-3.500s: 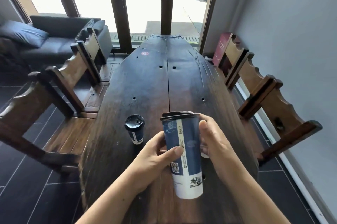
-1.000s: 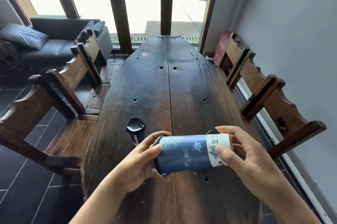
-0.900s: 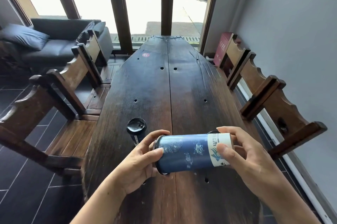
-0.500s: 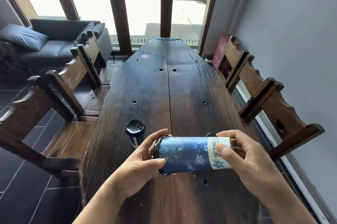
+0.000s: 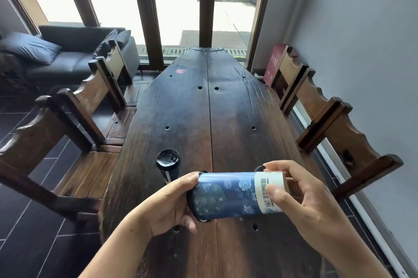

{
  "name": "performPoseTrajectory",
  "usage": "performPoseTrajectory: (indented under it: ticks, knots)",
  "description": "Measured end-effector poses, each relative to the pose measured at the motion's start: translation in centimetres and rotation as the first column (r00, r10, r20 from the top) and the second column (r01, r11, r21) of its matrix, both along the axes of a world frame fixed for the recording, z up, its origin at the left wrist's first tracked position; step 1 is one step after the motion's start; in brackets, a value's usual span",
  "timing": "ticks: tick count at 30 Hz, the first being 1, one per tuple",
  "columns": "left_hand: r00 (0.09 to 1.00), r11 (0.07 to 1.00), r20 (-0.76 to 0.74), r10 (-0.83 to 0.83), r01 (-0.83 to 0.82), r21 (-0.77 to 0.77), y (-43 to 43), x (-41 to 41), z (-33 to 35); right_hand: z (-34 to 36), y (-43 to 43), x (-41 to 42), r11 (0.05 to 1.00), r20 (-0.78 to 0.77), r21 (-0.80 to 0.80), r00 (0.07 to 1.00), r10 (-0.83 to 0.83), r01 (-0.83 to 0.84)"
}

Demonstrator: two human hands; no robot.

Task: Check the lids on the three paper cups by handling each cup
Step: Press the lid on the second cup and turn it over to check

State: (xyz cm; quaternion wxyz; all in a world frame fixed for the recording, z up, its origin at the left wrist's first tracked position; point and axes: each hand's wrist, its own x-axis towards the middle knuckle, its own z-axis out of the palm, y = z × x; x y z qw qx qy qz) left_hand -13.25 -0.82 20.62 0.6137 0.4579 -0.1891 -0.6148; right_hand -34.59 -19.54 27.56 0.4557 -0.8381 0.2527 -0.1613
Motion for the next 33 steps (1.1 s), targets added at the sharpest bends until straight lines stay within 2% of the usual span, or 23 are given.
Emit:
performPoseTrajectory:
  ticks: [8,17,21,24,29,33]
  knots:
    - [0.979,0.962,0.004,0.203,-0.199,-0.188,0.0,-0.7,-0.5,0.0,-0.4,0.5,0.997,0.013,0.070,0.999,-0.041,0.040]
    - [0.967,0.918,-0.022,0.254,-0.248,-0.309,-0.4,-0.8,-0.6,0.1,-0.7,1.6,0.992,0.031,0.084,0.995,-0.097,0.094]
    - [0.978,0.939,-0.053,0.200,-0.207,-0.275,-0.5,-0.8,-0.4,0.5,-0.8,1.1,0.996,0.039,0.056,0.996,-0.076,0.074]
    - [0.973,0.964,-0.126,0.196,-0.215,-0.157,-0.7,-0.7,0.2,0.7,-0.7,0.8,0.998,0.052,0.043,0.998,-0.043,0.041]
    - [0.999,0.997,-0.029,0.033,-0.031,0.065,-1.0,-0.7,1.3,0.9,-0.3,0.2,0.999,0.034,-0.020,0.999,0.033,-0.032]
    - [0.997,0.997,0.033,0.076,-0.076,0.020,-1.0,-0.7,0.9,0.8,-0.5,-0.1,0.998,0.041,-0.025,0.997,0.060,-0.059]
